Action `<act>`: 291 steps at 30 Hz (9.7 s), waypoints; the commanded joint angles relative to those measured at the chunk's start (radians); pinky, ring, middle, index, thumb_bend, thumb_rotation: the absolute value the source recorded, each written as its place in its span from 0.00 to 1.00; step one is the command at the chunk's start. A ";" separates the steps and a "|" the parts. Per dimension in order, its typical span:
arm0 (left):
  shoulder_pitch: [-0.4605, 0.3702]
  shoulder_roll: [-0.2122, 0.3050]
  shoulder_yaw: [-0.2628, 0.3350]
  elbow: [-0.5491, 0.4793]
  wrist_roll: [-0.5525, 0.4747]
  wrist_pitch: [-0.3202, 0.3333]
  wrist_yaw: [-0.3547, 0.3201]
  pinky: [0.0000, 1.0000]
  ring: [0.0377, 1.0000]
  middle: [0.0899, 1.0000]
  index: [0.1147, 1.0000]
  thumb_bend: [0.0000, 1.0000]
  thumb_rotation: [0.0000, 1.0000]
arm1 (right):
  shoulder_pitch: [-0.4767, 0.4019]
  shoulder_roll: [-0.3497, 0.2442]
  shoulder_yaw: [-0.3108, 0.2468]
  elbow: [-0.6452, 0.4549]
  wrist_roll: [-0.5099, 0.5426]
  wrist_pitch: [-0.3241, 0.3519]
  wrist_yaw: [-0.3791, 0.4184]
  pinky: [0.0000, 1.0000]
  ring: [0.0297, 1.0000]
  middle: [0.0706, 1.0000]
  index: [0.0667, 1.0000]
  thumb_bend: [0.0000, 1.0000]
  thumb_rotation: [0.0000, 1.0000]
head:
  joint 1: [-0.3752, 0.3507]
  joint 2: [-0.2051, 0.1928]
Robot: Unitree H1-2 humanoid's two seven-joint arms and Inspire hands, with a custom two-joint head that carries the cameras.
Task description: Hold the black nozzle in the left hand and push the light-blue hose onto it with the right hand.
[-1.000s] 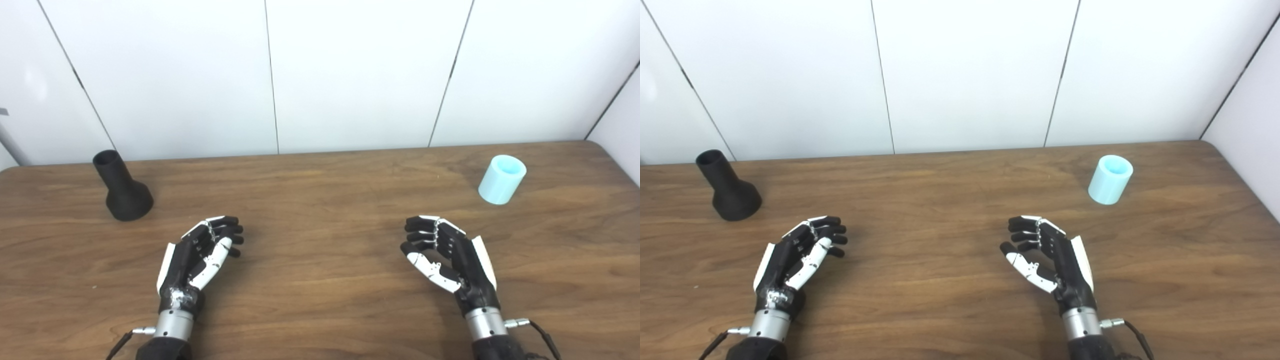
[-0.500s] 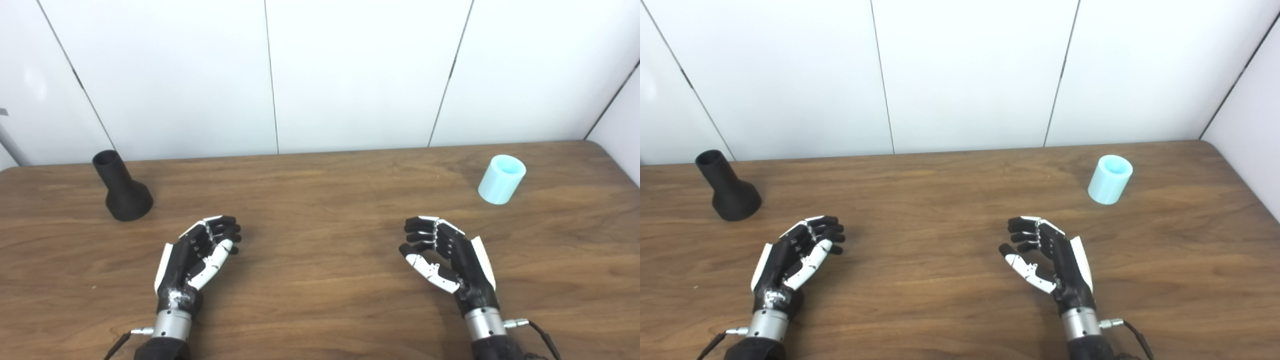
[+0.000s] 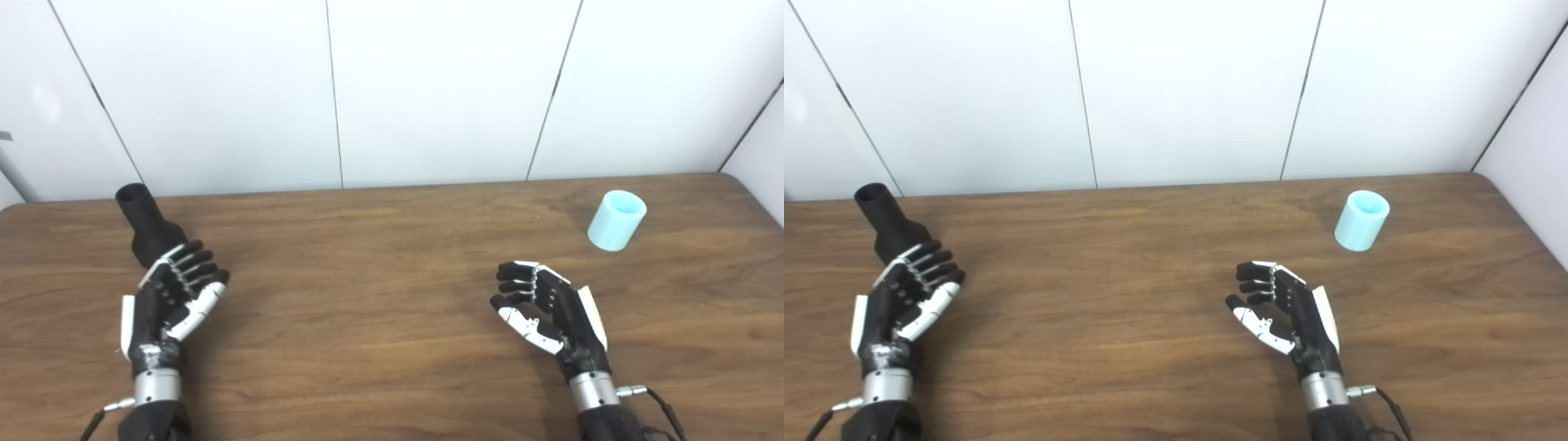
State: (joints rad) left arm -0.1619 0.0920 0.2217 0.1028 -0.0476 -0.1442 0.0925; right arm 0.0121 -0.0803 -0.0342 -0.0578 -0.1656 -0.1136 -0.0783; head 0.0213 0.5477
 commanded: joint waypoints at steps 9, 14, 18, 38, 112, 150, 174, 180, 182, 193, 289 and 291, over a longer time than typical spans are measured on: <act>0.003 -0.047 0.009 -0.061 0.126 0.050 0.158 0.52 0.62 0.66 0.69 0.71 0.03 | -0.025 -0.047 -0.032 0.034 0.051 -0.060 0.011 0.57 0.63 0.64 0.62 0.28 0.22 | 0.124 -0.007; 0.000 -0.059 0.005 -0.062 0.167 0.080 0.197 0.53 0.63 0.68 0.72 0.72 0.03 | -0.030 -0.064 -0.045 0.060 0.095 -0.091 0.024 0.58 0.64 0.64 0.63 0.27 0.14 | 0.202 -0.011; -0.009 -0.074 0.006 -0.062 0.183 0.102 0.226 0.55 0.65 0.70 0.73 0.73 0.02 | -0.036 -0.082 -0.054 0.084 0.110 -0.112 0.040 0.60 0.66 0.66 0.64 0.26 0.08 | 0.264 -0.017; -0.096 -0.098 -0.011 0.042 0.276 0.100 0.384 0.59 0.67 0.71 0.73 0.86 0.05 | -0.072 -0.138 -0.089 0.168 0.134 -0.129 0.056 0.54 0.62 0.63 0.61 0.27 0.32 | 0.488 -0.109; -0.194 0.114 -0.122 0.204 0.406 0.153 0.347 0.73 0.86 0.92 0.98 1.00 0.35 | -0.072 -0.144 -0.102 0.173 0.135 -0.087 0.052 0.41 0.53 0.56 0.53 0.65 0.70 | 0.500 -0.124; -0.302 0.209 -0.177 0.321 0.338 0.399 0.102 0.77 0.94 1.00 1.00 1.00 0.23 | -0.055 -0.146 -0.105 0.140 0.135 -0.042 0.053 0.36 0.50 0.53 0.49 0.87 0.74 | 0.484 -0.114; -0.336 0.307 -0.400 0.390 0.524 0.481 0.023 0.99 0.96 0.94 0.96 1.00 0.32 | -0.043 -0.146 -0.104 0.113 0.149 -0.011 0.063 0.36 0.50 0.52 0.49 0.89 0.72 | 0.474 -0.104; -0.338 0.316 -0.428 0.408 0.566 0.456 0.035 1.00 0.93 0.91 0.89 1.00 0.33 | -0.044 -0.146 -0.105 0.115 0.153 -0.015 0.067 0.36 0.50 0.52 0.49 0.88 0.71 | 0.475 -0.104; -0.341 0.320 -0.433 0.417 0.574 0.448 0.035 1.00 0.94 0.91 0.85 1.00 0.33 | -0.045 -0.146 -0.105 0.119 0.155 -0.020 0.068 0.36 0.50 0.52 0.49 0.88 0.71 | 0.473 -0.104; -0.356 0.337 -0.495 0.421 0.652 0.534 -0.012 0.98 0.91 0.89 0.89 1.00 0.25 | -0.039 -0.146 -0.103 0.102 0.154 -0.008 0.066 0.35 0.49 0.51 0.48 0.91 0.71 | 0.471 -0.100; -0.145 0.328 -0.513 0.252 0.775 -0.108 0.238 0.22 0.32 0.41 0.48 0.49 0.00 | -0.006 -0.096 -0.066 -0.014 0.102 0.052 0.041 0.47 0.57 0.59 0.57 0.43 0.51 | 0.256 -0.017; -0.131 0.332 -0.514 0.205 0.776 -0.118 0.215 0.23 0.33 0.42 0.48 0.49 0.00 | -0.002 -0.083 -0.060 -0.039 0.108 0.070 0.044 0.51 0.60 0.61 0.59 0.35 0.40 | 0.218 -0.010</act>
State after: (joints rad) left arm -0.3187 0.4282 -0.2841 0.3229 0.7264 -0.2504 0.3042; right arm 0.0220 -0.1725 -0.1047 -0.0603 -0.0615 -0.0487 -0.0429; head 0.2380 0.5368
